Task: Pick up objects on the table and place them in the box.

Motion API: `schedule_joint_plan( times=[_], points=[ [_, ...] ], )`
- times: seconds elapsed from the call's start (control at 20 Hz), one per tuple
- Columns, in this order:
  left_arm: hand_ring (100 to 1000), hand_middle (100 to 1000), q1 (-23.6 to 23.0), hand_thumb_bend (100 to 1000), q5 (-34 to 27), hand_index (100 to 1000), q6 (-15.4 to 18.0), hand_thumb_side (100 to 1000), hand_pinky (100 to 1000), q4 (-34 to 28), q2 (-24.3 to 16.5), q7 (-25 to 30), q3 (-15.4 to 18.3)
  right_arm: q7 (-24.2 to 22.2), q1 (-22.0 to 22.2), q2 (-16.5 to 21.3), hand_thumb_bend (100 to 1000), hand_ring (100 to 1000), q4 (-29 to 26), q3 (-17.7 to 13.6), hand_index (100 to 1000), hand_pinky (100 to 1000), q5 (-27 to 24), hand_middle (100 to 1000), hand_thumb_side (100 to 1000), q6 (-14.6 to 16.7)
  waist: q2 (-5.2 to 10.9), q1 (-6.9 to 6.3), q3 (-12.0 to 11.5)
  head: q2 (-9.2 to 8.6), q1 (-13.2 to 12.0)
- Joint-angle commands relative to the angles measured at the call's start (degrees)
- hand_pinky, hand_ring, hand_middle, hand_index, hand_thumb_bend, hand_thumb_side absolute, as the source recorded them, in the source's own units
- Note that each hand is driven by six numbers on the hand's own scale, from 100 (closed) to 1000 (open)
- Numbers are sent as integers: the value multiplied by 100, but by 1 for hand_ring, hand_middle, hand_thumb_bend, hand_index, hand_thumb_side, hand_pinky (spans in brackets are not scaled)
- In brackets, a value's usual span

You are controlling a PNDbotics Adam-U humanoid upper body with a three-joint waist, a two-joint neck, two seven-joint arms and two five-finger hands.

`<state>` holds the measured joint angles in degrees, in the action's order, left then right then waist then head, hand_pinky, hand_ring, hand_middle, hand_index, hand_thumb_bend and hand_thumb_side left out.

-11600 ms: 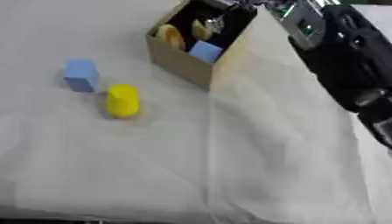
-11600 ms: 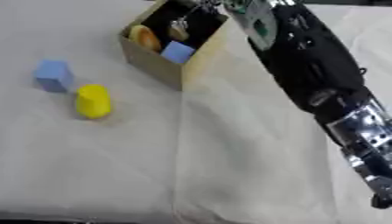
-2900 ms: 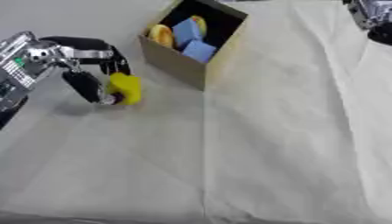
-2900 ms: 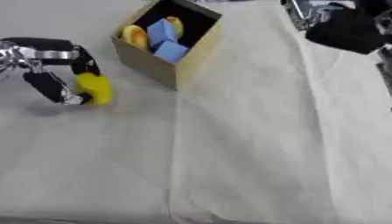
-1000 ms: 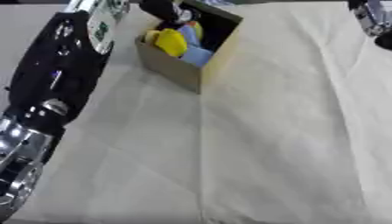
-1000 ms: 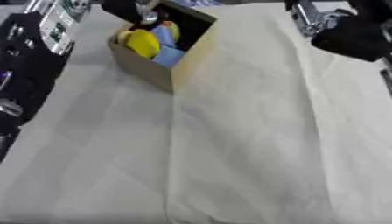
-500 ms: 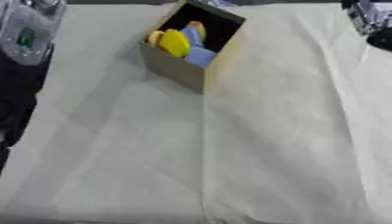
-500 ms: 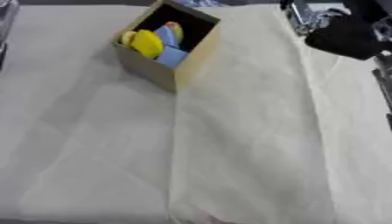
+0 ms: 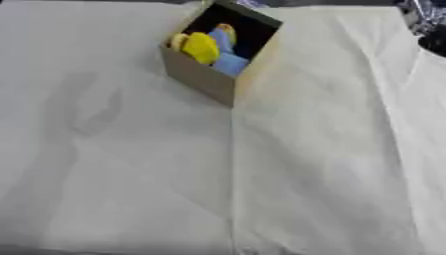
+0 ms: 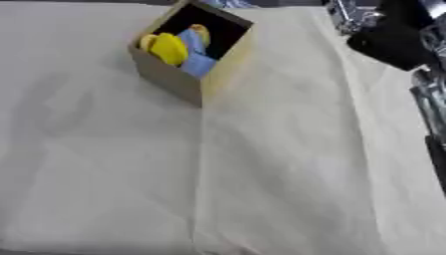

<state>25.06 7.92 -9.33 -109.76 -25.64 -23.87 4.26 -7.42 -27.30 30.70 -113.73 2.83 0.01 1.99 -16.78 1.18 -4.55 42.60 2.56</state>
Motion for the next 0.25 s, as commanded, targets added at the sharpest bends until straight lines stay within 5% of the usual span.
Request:
schedule_joint_plan(
  times=[0.05, 0.25],
  points=[
    [685, 677, -233, 357, -577, 783, 248, 598, 722, -138, 12, -474, 264, 51, 29, -50, 100, 801, -87, -47, 752, 947, -254, 664, 525, -17, 63, -10, -10, -105, -4],
    [692, 685, -628, 396, -1072, 795, 653, 612, 727, -62, 129, -732, 422, 20, 259, -228, 100, 798, -87, -74, 754, 952, -407, 666, 540, -128, 11, -15, -20, -160, -13]
  ],
)
